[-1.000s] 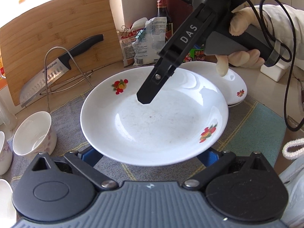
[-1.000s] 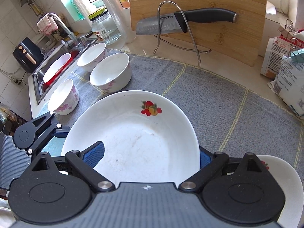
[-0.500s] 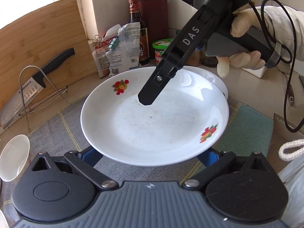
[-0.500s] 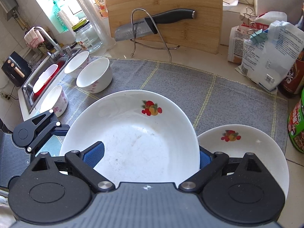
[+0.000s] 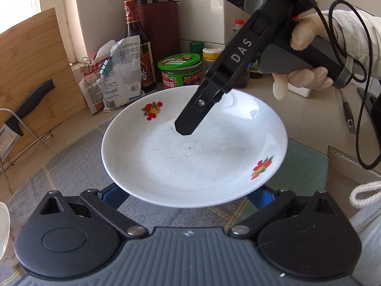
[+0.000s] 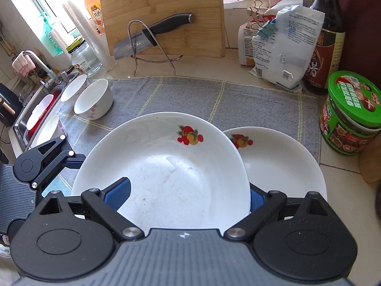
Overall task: Organize plates and bowls
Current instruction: 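Carry the deep plate over the plate stack with the right gripper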
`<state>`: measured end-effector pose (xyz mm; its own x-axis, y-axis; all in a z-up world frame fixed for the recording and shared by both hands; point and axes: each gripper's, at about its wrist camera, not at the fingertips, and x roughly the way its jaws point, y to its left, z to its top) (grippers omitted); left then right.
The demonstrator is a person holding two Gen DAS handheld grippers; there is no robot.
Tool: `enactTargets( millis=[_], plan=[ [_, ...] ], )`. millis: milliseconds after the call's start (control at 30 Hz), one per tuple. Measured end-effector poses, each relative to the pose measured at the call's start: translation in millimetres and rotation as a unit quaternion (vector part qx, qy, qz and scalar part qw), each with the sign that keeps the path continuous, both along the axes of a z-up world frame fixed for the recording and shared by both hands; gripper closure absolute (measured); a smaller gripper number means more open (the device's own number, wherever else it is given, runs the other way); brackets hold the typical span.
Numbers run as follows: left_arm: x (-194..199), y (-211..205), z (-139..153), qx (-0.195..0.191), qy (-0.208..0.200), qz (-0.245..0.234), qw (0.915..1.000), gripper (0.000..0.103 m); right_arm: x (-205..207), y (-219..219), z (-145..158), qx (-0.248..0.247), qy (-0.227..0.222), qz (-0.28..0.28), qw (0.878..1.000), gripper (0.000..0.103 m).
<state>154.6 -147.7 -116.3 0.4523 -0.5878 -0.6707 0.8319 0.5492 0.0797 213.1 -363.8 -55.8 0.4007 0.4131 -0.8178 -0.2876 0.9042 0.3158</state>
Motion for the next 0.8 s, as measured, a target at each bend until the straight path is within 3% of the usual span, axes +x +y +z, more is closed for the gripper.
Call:
enactTargets(
  millis=[800],
  plan=[
    [23, -33, -10, 0.01, 0.016, -0.057, 0.9982, 0.001, -12, -46, -15, 0.003, 0.015, -0.061, 0.998, 0.004]
  ],
)
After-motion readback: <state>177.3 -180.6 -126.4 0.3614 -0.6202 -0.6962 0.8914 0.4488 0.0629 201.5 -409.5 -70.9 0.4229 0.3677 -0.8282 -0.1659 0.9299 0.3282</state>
